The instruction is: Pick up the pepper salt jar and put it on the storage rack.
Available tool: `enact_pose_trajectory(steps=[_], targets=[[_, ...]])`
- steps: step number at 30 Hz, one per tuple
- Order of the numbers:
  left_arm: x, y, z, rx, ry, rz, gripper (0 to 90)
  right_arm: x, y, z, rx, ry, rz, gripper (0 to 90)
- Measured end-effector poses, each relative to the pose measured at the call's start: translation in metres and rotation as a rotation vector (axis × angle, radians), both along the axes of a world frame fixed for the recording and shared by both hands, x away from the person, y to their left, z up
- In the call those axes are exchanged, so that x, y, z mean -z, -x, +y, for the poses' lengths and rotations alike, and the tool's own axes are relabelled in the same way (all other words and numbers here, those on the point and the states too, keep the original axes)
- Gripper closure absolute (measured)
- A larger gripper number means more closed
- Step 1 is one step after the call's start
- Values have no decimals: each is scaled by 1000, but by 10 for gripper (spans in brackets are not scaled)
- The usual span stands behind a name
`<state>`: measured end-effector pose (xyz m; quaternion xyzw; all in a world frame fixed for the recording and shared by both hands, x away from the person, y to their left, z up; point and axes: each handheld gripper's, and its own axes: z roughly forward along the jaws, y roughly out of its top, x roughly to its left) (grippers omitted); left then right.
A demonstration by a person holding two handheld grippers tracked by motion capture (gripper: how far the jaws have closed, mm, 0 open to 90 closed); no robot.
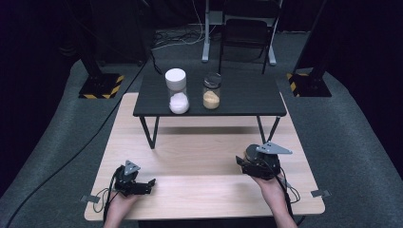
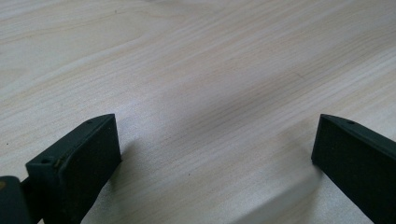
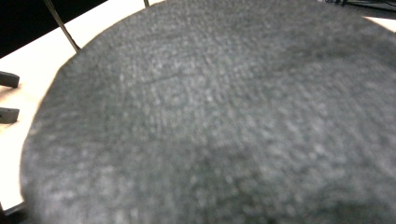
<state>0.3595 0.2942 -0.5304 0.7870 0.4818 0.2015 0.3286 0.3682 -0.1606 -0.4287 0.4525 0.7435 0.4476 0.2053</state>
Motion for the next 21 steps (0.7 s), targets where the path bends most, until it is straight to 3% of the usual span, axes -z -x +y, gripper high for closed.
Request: enact_pose_trajectory(steps=[21], targets=[[0, 0, 0, 0, 0, 0, 8, -43, -18, 3, -3, 1, -19, 294]])
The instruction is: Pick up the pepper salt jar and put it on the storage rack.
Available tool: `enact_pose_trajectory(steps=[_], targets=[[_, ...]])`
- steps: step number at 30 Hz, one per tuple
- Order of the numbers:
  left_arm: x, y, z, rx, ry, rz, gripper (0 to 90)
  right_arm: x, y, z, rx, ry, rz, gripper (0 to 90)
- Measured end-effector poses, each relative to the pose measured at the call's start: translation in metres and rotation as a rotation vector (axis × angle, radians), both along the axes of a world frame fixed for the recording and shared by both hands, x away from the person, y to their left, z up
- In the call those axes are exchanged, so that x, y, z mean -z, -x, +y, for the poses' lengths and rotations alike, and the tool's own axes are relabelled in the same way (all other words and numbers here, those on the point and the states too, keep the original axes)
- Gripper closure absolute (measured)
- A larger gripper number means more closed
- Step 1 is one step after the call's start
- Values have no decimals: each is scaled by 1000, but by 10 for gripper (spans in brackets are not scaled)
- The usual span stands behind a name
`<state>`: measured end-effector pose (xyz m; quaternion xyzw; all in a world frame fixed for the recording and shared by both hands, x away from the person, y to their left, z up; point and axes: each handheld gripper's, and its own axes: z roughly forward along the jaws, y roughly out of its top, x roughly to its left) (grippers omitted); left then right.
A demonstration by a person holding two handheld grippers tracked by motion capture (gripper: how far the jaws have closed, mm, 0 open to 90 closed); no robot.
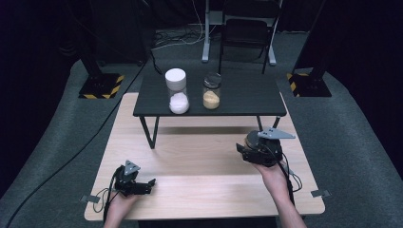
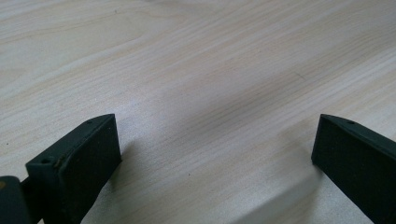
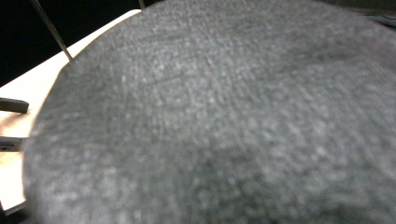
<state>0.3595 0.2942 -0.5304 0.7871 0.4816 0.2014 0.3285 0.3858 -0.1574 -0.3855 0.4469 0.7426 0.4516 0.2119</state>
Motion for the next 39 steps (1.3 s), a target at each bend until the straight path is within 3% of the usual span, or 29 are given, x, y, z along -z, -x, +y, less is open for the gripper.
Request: enact_pose_trajectory(steps=[39], targets=[[0, 0, 0, 4, 0, 0, 8, -90, -52, 10, 31, -3, -60, 296]])
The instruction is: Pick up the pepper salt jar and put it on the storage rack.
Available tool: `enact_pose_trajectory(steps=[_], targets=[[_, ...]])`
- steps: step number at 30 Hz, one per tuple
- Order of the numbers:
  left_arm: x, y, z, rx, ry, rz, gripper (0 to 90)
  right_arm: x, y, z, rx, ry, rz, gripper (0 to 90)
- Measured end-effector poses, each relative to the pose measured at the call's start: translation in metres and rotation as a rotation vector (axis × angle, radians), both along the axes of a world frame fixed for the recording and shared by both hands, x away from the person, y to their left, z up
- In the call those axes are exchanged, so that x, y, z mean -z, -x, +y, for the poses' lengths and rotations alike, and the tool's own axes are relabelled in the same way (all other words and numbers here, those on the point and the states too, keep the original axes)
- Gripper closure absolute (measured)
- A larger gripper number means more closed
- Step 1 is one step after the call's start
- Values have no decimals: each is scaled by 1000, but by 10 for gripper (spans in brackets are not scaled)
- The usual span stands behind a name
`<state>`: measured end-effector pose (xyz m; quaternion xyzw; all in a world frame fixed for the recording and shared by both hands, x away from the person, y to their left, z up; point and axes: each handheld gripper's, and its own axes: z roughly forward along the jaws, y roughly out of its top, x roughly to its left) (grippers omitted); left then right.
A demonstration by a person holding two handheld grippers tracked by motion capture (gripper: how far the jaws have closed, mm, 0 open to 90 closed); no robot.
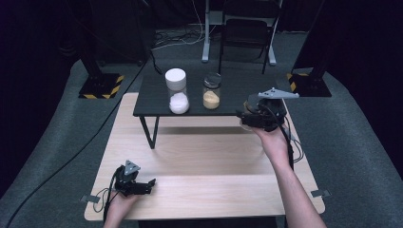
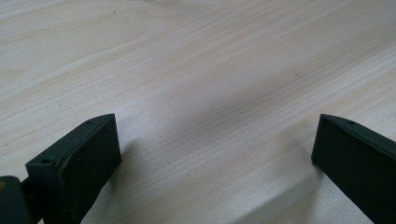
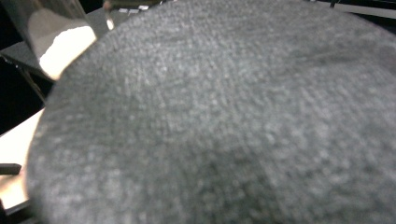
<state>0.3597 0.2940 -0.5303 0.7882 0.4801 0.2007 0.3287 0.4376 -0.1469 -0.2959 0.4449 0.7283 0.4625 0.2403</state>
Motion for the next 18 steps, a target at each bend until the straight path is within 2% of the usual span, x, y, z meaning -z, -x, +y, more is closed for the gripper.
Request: enact_pose_trajectory(steps=[11, 18], targets=[[0, 0, 0, 1, 0, 0, 8, -16, -22, 6, 16, 22, -7, 296], [0, 0, 0, 1, 0, 0, 8, -21, -39, 10, 29, 16, 0, 296]])
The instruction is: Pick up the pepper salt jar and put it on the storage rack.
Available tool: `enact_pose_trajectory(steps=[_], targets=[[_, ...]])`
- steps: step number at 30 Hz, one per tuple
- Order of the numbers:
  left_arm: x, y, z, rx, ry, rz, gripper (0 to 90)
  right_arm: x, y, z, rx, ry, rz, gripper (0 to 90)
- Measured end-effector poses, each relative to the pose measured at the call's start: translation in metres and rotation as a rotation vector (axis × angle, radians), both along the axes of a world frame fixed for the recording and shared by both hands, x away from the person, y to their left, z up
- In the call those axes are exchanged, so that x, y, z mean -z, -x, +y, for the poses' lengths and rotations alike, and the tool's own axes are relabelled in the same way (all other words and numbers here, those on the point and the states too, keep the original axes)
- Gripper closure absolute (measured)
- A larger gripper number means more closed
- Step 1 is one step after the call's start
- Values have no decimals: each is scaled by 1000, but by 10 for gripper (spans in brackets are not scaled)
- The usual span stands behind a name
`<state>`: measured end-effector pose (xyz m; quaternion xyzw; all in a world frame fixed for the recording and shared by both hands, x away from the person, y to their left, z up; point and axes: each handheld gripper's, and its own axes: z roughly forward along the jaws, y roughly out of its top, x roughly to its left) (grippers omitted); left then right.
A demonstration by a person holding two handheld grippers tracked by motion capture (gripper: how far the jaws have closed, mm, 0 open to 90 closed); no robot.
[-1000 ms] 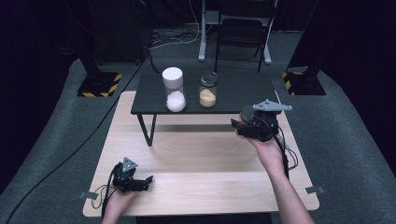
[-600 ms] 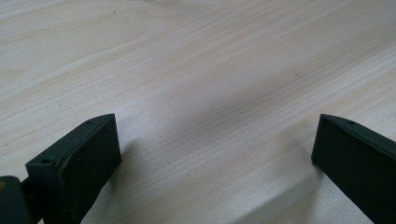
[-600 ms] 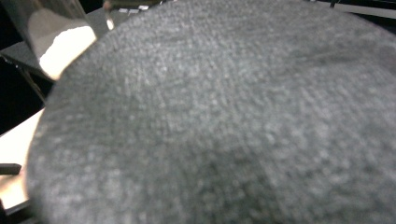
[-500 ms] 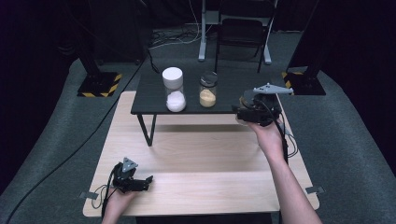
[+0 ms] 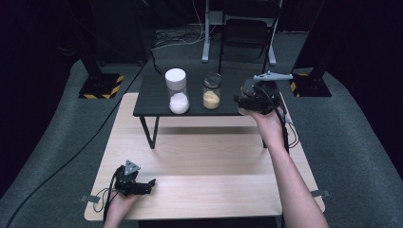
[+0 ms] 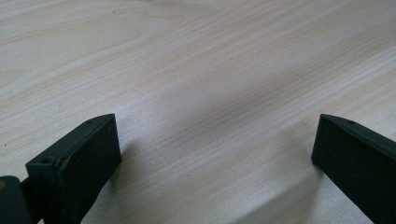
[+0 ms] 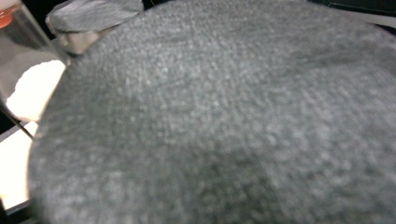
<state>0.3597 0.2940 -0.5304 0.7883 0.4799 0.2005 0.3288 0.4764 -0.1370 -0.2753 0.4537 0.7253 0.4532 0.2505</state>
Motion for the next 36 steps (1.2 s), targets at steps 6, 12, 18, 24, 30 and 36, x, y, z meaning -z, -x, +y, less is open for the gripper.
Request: enact_pose_trajectory(steps=[6, 12, 18, 24, 30, 36], targets=[[0, 0, 0, 1, 0, 0, 8, 4, -14, 1, 16, -7, 13, 296], [0, 0, 0, 2, 0, 0, 8, 5, -27, 4, 31, -1, 15, 296], [0, 0, 0, 2, 0, 0, 8, 4, -36, 11, 33, 14, 15, 296], [0, 0, 0, 2, 0, 0, 8, 10, -44, 14, 44, 36, 45, 295], [0, 0, 0, 2, 0, 0, 8, 13, -48, 15, 47, 40, 63, 295], [0, 0, 0, 1, 3, -1, 8, 16, -51, 13, 54, 36, 76, 295]])
